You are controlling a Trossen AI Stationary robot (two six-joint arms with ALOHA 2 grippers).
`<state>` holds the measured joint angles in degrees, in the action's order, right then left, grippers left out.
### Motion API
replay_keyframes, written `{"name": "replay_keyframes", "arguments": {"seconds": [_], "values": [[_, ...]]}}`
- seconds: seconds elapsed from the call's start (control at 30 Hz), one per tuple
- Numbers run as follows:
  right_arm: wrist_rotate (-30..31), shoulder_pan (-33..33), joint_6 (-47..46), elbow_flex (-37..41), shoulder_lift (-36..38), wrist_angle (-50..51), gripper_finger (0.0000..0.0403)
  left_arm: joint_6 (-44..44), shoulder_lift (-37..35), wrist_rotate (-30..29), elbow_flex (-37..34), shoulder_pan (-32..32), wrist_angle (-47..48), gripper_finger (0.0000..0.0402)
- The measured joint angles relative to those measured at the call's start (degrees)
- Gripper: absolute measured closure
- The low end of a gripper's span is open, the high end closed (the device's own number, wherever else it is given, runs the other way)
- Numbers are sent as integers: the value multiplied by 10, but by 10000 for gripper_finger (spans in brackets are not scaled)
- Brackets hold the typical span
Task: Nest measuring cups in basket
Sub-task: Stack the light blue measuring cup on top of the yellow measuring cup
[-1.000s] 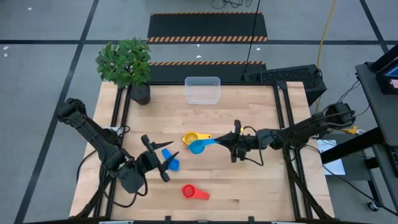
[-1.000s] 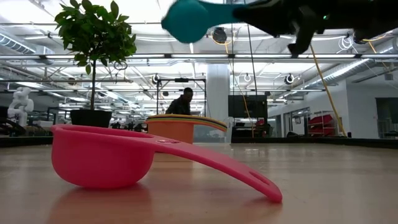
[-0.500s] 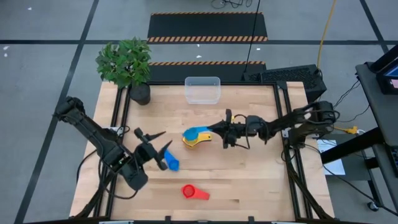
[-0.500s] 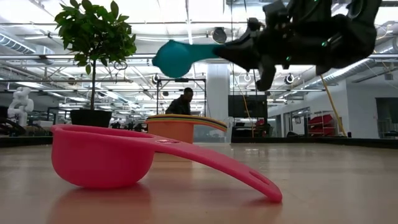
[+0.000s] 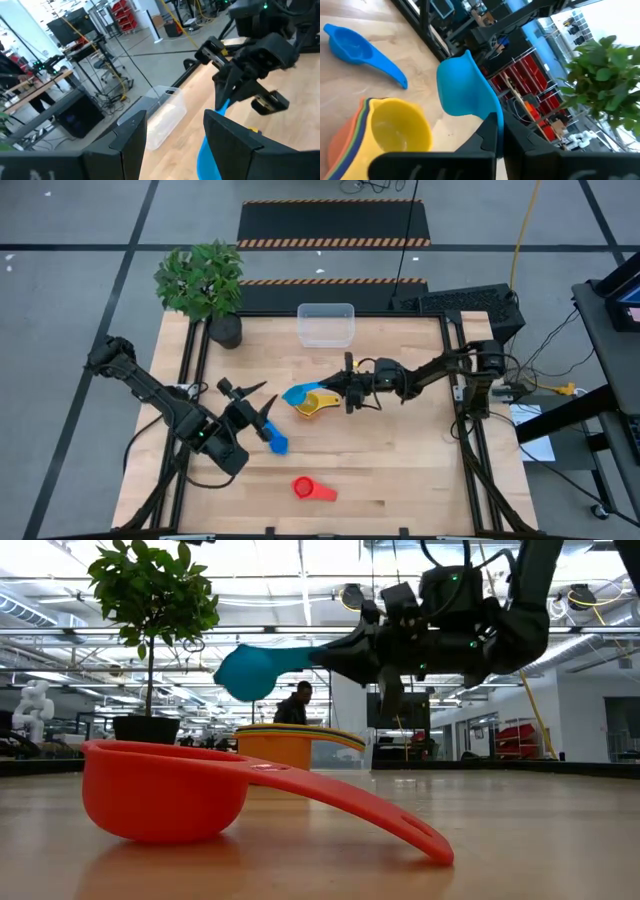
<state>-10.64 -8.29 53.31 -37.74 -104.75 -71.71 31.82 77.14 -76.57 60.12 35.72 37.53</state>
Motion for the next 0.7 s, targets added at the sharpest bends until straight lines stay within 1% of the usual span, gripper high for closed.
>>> {"name": "replay_keyframes", "arguments": {"seconds": [0.07,0.17,0.23,0.33,0.4,0.43,0.5,0.57,0.7], "values": [[0,0,2,-1,-3,3,403,-24,0,7,-16,-7,-43,204],[0,1,-2,-1,0,17,403,-112,-1,56,-43,-20,-147,204],[1,4,-13,2,3,16,403,-193,-5,92,-63,-27,-250,204],[5,14,-16,10,3,17,403,-317,-11,161,-93,-41,-414,204],[25,22,-11,17,2,18,403,-375,-13,202,-113,-49,-508,204],[35,25,-5,22,2,18,403,-395,-14,217,-120,-52,-539,204],[58,32,6,31,2,10,403,-414,-14,237,-130,-56,-576,204],[74,37,12,42,2,-6,403,-418,-16,243,-137,-59,-579,204],[78,39,7,54,2,-36,403,-417,-16,246,-140,-62,-581,204]]}}
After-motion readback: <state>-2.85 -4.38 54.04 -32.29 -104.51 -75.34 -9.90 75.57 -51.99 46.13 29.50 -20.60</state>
